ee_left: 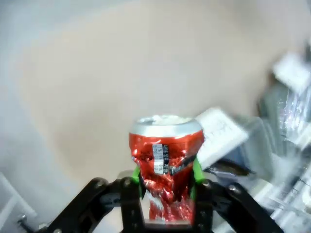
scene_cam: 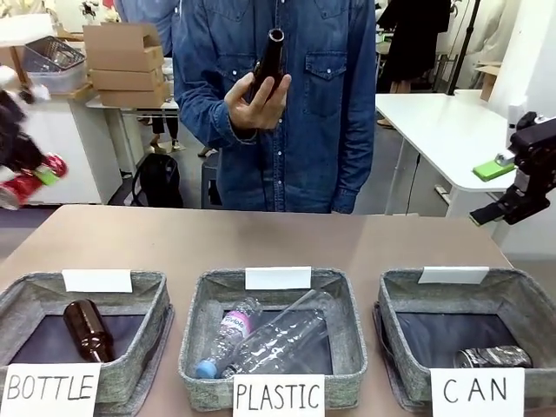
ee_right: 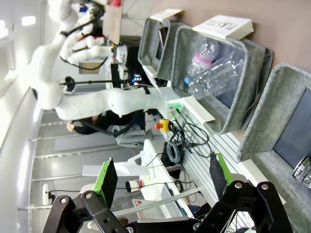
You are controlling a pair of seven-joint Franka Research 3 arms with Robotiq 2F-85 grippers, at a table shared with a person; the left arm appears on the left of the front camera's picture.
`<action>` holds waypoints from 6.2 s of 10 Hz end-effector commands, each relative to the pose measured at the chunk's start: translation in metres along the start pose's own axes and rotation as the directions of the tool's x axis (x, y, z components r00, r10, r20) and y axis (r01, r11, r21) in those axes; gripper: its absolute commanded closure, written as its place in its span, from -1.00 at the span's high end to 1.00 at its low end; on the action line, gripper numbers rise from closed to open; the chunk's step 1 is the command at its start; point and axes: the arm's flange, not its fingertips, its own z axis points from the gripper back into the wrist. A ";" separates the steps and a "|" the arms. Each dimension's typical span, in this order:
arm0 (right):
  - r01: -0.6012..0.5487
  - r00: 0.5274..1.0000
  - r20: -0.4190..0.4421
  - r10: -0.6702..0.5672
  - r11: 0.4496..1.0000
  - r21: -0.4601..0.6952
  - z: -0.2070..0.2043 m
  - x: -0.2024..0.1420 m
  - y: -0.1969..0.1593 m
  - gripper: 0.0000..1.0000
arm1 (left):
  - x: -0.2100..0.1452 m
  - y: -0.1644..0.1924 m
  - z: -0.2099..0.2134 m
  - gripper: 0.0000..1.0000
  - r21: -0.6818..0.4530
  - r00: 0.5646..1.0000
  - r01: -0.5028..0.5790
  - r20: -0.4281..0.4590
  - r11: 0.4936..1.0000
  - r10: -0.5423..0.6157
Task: Sort the can waste into the basket.
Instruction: Pick up the can waste from the table and place it in the right Fabric basket.
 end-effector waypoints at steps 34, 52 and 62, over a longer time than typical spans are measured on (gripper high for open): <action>0.022 0.934 0.268 0.237 0.710 -0.704 0.184 -0.089 0.119 1.00 | -0.012 -0.263 -0.139 -0.23 -0.379 0.930 0.366 0.113 0.850 -0.351; 0.022 0.934 0.268 0.237 0.710 -0.704 0.184 -0.089 0.119 1.00 | 0.168 -0.656 -0.387 0.94 -0.034 0.139 0.990 0.089 0.137 -0.986; 0.022 0.934 0.268 0.237 0.710 -0.704 0.184 -0.089 0.119 1.00 | 0.164 -0.616 -0.343 1.00 -0.166 0.288 0.944 -0.016 0.286 -0.958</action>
